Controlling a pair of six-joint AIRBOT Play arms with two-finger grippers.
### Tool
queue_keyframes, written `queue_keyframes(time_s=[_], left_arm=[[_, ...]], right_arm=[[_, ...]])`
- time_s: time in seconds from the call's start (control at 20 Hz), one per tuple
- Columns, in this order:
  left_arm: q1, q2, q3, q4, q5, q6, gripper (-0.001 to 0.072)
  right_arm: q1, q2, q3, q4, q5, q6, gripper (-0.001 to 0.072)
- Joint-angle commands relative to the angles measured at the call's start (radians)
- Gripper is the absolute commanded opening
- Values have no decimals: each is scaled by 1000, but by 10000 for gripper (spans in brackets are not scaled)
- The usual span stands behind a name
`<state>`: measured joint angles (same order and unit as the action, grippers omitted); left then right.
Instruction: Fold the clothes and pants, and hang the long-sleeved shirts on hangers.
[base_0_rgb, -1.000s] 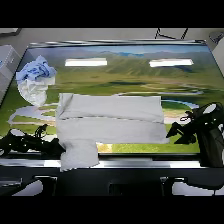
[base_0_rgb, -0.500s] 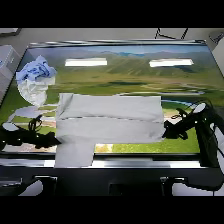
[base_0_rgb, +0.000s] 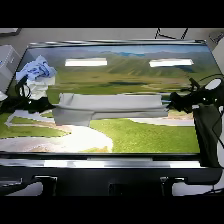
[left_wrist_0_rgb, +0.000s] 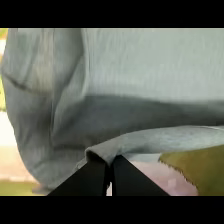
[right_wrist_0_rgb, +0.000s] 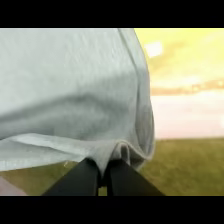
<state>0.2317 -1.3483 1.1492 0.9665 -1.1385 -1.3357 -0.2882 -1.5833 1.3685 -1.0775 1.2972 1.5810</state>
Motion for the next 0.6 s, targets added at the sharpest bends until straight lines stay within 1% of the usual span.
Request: queue_keyframes(time_s=[0.0,0.05,0.15,0.3,0.35,0.4,0.45,0.5,0.55], left_arm=[[-69,-226,243,0,81,-67,27],[-80,-284,299,1,82,-90,27],[-97,-382,372,1,82,-106,27],[-125,-475,379,1,53,-107,29],[-130,-491,379,1,29,-116,78],[-129,-494,379,2,8,-114,257],[-118,-489,381,2,-15,-104,517],[-98,-485,396,2,-54,-101,624],[-75,-481,420,1,-105,-101,624]], right_arm=[[1,-119,78,162,-175,23,38],[1,-149,83,192,-207,23,38],[6,-205,88,224,-240,19,39],[42,-270,88,222,-260,-2,40],[49,-275,88,222,-259,-12,52],[48,-272,91,220,-251,-26,139],[34,-267,105,212,-219,-26,275],[12,-260,129,192,-171,-27,464],[-13,-250,147,167,-131,-35,628]])
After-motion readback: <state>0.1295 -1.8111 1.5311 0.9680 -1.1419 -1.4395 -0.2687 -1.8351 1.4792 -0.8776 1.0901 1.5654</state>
